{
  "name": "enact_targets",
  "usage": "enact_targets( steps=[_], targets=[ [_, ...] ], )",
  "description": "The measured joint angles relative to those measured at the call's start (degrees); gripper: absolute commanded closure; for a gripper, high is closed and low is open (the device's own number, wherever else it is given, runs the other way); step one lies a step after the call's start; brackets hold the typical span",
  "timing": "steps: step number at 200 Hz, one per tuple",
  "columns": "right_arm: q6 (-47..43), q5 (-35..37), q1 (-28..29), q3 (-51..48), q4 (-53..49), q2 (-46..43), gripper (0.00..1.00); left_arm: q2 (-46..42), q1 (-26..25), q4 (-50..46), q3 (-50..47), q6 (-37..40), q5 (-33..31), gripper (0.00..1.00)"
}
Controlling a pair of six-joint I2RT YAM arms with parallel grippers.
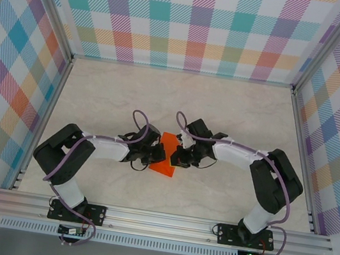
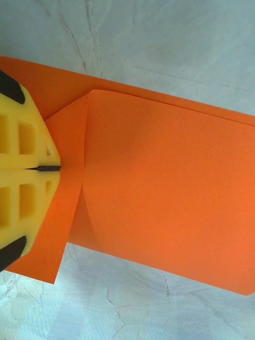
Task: Fold a paper plane with a square sheet of paper (pick it up from the middle)
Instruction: Fold the triangle a second time at the center of the table.
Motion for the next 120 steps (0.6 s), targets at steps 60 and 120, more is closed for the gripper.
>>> enact_targets(
  steps=[60,120],
  targets=[
    [3.0,1.1,3.1,0.0,0.3,0.7,1.00,-0.1,-0.5,0.1,0.0,-0.4,-1.0,1.00],
    [3.2,3.6,4.6,0.0,-0.4,3.1,1.00,-0.1,-0.6,0.2,-0.2,-1.5,-1.5,1.00]
  ],
)
